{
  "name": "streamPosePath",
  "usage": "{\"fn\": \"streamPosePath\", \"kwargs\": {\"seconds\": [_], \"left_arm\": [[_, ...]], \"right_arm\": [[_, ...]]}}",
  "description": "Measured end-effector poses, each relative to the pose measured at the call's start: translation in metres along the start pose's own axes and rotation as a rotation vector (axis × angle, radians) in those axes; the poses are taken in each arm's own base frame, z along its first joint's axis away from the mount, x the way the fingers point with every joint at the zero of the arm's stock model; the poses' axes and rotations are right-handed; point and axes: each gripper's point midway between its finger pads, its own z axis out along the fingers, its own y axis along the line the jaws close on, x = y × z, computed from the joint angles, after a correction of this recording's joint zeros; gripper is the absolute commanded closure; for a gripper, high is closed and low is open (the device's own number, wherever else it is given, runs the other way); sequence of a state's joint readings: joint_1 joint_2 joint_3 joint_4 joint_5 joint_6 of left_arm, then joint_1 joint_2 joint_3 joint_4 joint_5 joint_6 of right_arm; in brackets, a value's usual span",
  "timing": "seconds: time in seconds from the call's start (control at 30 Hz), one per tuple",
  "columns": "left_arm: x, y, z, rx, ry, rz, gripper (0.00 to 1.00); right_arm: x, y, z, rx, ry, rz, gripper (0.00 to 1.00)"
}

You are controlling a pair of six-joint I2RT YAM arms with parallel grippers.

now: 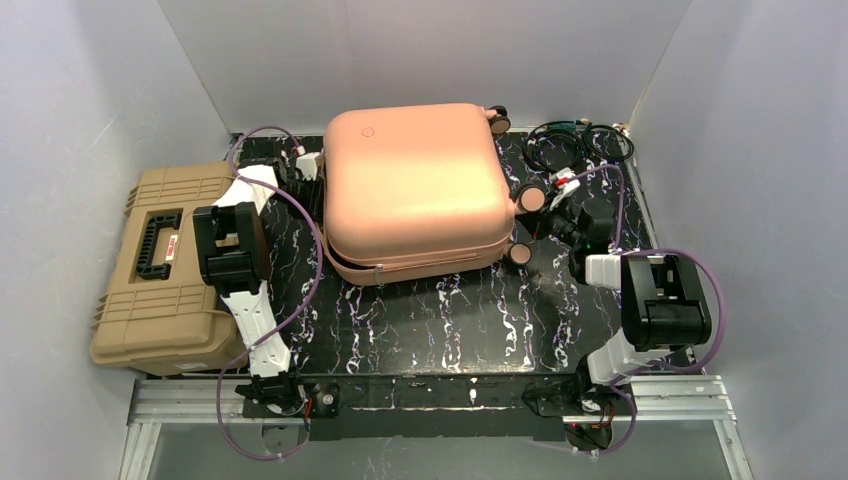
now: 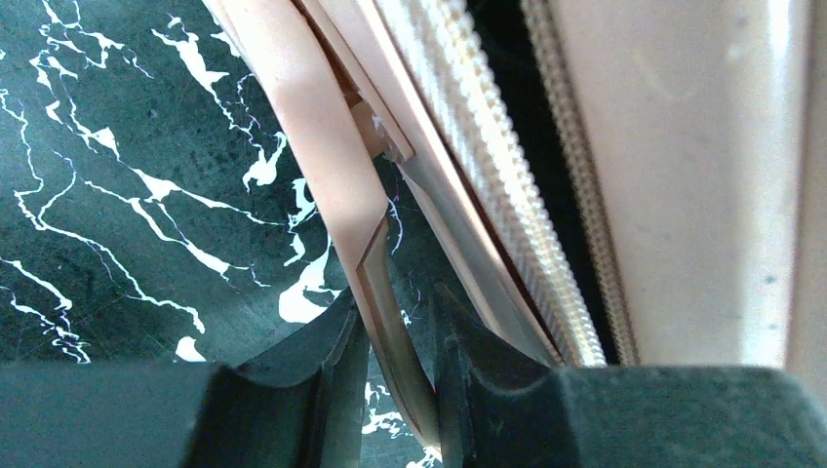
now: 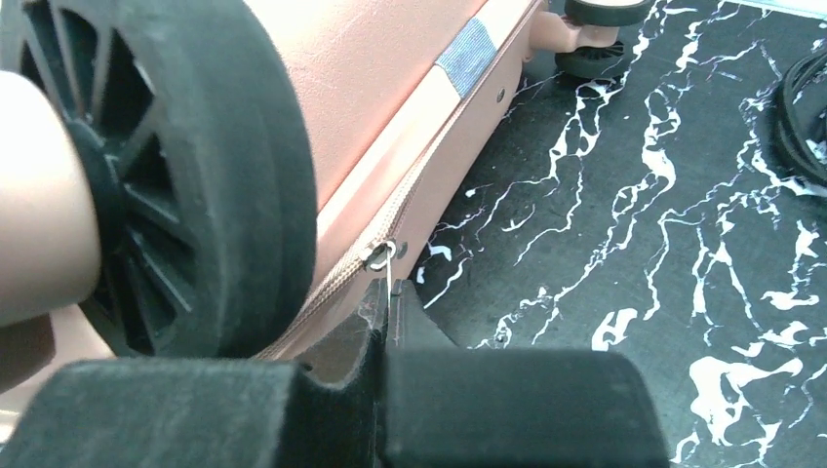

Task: Pack the luggage
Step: Zip the luggage at the center of the board.

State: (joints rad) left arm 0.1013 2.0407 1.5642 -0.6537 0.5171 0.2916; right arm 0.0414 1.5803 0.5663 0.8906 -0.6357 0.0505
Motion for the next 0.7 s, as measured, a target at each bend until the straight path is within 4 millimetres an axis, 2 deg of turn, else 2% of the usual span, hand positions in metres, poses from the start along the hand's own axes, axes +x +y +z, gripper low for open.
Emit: {"fn": "streamPosePath", "kwargs": {"seconds": [0.27, 0.4, 0.6, 0.7], "left_arm": [[-0.004, -0.001, 0.001, -0.003, -0.015, -0.041, 1.00], [-0.007, -0.002, 0.002, -0.002, -0.015, -0.024, 1.00], [-0.015, -0.006, 0.010, 0.005, -0.015, 0.060, 1.00], [-0.016, -0.011, 0.013, 0.008, -0.010, 0.102, 1.00]], "right_arm": [[-0.003, 0.014, -0.012, -0.052, -0.072, 0.080, 0.99], [-0.004, 0.029, -0.028, -0.070, -0.071, -0.009, 0.99], [0.003, 0.063, -0.056, -0.127, -0.058, -0.144, 0.99], [0.006, 0.067, -0.064, -0.136, -0.063, -0.150, 0.99]]}}
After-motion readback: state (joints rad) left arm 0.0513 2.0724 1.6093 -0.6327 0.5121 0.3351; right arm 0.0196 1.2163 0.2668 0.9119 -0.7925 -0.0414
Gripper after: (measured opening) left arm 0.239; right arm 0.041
